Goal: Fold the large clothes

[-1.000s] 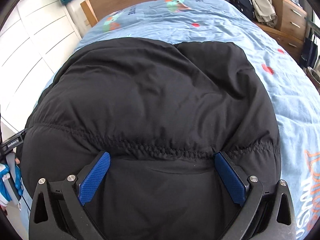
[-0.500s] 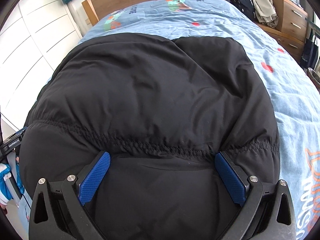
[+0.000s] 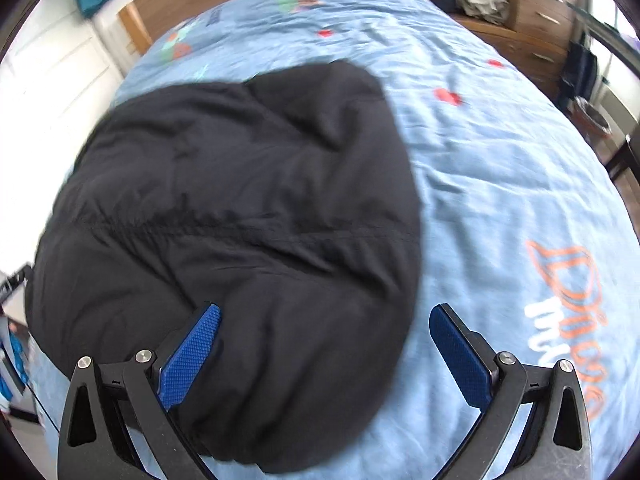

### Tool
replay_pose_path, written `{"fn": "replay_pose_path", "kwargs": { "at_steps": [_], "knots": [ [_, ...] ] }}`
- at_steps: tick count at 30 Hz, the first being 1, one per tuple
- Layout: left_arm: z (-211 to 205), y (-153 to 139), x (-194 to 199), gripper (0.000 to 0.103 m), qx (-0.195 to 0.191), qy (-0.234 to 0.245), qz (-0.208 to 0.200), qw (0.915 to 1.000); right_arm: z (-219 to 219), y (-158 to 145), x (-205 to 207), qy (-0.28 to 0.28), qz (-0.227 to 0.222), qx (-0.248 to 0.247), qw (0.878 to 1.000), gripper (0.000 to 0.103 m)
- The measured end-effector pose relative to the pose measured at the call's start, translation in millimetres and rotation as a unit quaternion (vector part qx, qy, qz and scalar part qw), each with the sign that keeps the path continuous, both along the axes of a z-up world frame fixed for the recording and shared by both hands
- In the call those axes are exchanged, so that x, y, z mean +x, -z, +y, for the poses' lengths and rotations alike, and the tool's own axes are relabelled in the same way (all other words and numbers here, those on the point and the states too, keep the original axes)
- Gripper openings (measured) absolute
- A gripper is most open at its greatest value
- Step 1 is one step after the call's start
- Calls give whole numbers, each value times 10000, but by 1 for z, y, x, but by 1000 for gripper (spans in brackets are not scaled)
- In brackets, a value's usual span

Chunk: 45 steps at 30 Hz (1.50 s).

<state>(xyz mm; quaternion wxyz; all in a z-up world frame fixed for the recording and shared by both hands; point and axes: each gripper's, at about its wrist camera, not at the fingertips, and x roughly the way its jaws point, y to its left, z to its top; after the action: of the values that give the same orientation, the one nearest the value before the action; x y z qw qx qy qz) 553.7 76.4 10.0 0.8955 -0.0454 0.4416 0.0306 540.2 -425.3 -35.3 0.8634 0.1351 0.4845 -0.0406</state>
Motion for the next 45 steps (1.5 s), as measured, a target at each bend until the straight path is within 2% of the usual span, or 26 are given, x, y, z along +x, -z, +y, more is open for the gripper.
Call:
{"fn": "replay_pose_path", "kwargs": {
  "at_steps": [2, 7, 11, 14, 20, 24, 30, 32, 38, 41, 45],
  "knots": [
    [26, -3, -2, 95, -86, -191, 55, 9998, -15, -8, -6, 142, -120, 222, 9996, 102],
    [84, -3, -4, 95, -719, -594, 196, 9954, -34, -18, -5, 376, -328, 664, 9965, 102],
    [115, 9, -3, 95, -1089, -934, 328, 9891, -47, -12, 2, 569, -341, 1052, 9922, 102],
    [125, 22, 1, 95, -1461, -953, 480, 9835, -56, 1, 7, 678, -238, 1358, 9881, 102],
    [113, 47, 18, 95, -2080, -537, 760, 9737, -71, 31, 19, 768, -127, 2046, 9758, 102],
    [99, 54, 33, 95, -2439, -190, 800, 9663, -69, 49, 30, 627, -38, 2491, 9664, 102],
    [78, 80, 65, 95, -2883, 256, 1071, 9512, -57, 84, 51, 232, 119, 3247, 9455, 102],
    [74, 90, 72, 96, -3031, 343, 1136, 9455, -53, 92, 59, 99, 151, 3376, 9411, 102],
    [67, 117, 93, 102, -3613, 528, 1342, 9212, -41, 100, 83, -387, 268, 3543, 9339, 102],
    [63, 127, 98, 103, -3729, 561, 1467, 9145, -34, 102, 91, -622, 328, 3651, 9283, 102],
    [58, 134, 102, 103, -3725, 554, 1514, 9139, -31, 108, 97, -698, 341, 3722, 9249, 102]
  ]
}}
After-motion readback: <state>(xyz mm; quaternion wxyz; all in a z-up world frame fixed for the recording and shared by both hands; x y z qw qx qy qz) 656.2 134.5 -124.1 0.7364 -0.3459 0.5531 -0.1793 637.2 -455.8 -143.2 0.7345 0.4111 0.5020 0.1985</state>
